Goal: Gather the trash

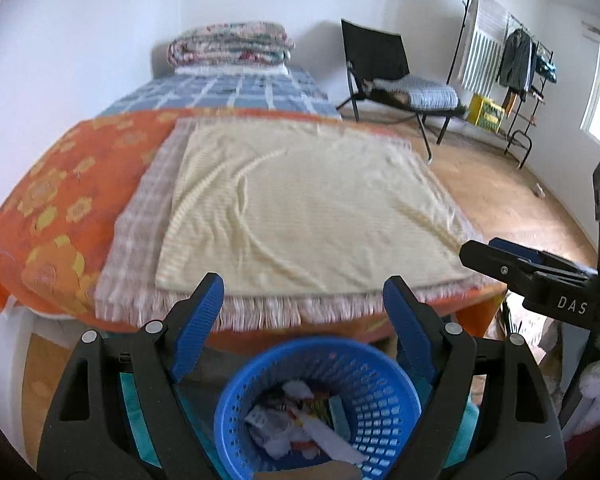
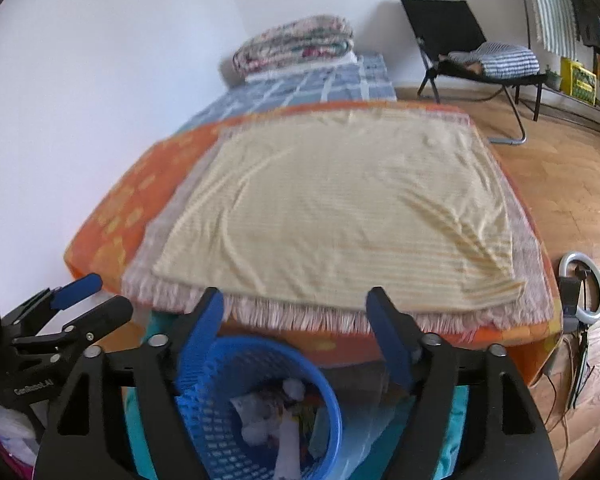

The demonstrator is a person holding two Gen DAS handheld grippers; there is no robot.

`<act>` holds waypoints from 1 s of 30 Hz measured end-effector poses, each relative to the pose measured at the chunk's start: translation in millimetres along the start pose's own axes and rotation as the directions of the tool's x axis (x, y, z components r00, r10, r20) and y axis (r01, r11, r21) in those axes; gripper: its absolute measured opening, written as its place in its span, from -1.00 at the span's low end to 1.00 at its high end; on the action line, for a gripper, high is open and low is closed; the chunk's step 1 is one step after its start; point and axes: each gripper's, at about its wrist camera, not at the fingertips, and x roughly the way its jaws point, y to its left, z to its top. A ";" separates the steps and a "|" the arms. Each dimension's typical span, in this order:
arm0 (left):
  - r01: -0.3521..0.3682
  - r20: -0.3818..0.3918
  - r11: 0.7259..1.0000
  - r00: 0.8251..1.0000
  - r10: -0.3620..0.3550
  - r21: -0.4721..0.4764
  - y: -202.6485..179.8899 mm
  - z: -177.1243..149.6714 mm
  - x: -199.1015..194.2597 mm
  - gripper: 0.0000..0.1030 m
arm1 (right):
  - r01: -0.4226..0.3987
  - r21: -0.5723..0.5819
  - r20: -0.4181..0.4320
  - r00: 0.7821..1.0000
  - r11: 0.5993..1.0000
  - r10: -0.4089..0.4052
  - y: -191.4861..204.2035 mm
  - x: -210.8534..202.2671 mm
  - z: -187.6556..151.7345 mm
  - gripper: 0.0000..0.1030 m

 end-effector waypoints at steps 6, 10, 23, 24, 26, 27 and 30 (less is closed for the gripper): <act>-0.007 0.085 1.000 0.996 0.009 -0.023 0.6 19.4 -16.2 0.90 | -0.012 0.014 0.067 0.998 1.000 0.011 -3.1 -11.9 12.3 0.48; -0.025 0.112 1.000 0.993 0.027 -0.018 -0.5 30.6 -22.5 0.92 | -0.008 -0.004 0.098 0.995 1.000 0.008 -1.7 -18.0 15.7 0.48; -0.064 0.127 0.997 0.989 0.069 -0.042 -1.6 37.6 -31.8 0.97 | 0.005 -0.024 0.187 0.982 1.000 -0.001 2.0 -34.5 18.8 0.56; -0.065 0.126 0.997 0.990 0.070 -0.044 -1.7 37.3 -32.2 0.97 | 0.000 -0.019 0.188 0.982 1.000 0.003 1.3 -34.8 19.1 0.56; -0.066 0.126 0.997 0.989 0.071 -0.048 -1.1 37.2 -32.7 0.97 | -0.013 -0.013 0.183 0.983 1.000 0.015 -0.1 -34.4 20.0 0.56; -0.066 0.126 0.997 0.989 0.071 -0.048 -1.0 37.3 -32.6 0.97 | -0.016 -0.010 0.181 0.983 1.000 0.017 -1.0 -34.5 20.1 0.56; -0.068 0.126 0.997 0.989 0.074 -0.048 -0.8 37.3 -32.5 0.98 | -0.012 -0.011 0.179 0.984 1.000 0.013 -1.3 -33.4 19.8 0.56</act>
